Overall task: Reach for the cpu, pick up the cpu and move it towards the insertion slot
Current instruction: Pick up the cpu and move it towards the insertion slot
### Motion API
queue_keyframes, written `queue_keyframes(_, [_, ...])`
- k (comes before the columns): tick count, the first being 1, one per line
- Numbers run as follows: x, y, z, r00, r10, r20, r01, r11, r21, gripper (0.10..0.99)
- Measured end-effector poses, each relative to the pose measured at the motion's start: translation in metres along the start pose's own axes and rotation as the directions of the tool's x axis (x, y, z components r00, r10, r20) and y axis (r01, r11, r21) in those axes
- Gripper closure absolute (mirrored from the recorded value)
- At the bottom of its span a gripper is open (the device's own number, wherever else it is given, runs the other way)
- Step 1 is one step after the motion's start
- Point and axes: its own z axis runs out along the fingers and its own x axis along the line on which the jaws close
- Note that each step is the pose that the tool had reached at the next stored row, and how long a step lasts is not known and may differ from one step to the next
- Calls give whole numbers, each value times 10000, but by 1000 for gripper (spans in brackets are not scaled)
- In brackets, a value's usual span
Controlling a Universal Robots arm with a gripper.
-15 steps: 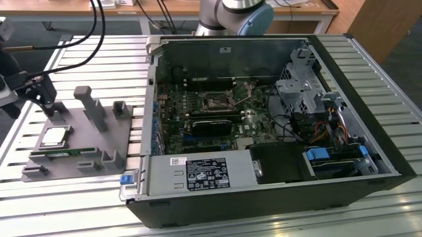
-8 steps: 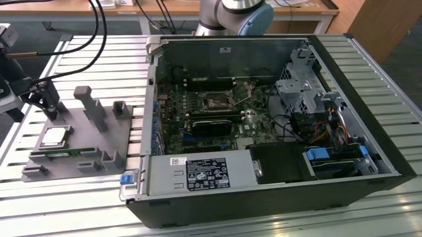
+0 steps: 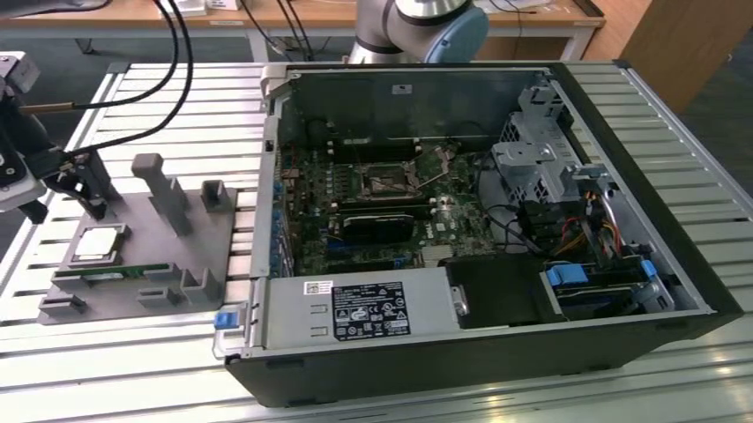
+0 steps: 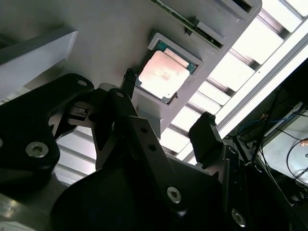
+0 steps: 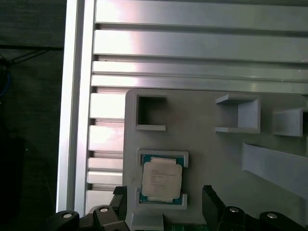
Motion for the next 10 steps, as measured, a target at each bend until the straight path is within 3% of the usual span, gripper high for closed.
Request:
queue_keyframes(6, [-1, -4, 100, 10000, 0, -1, 0, 10000, 1, 369])
queue_keyframes(10, [-1, -14, 168, 10000, 2, -48, -2, 10000, -1, 369])
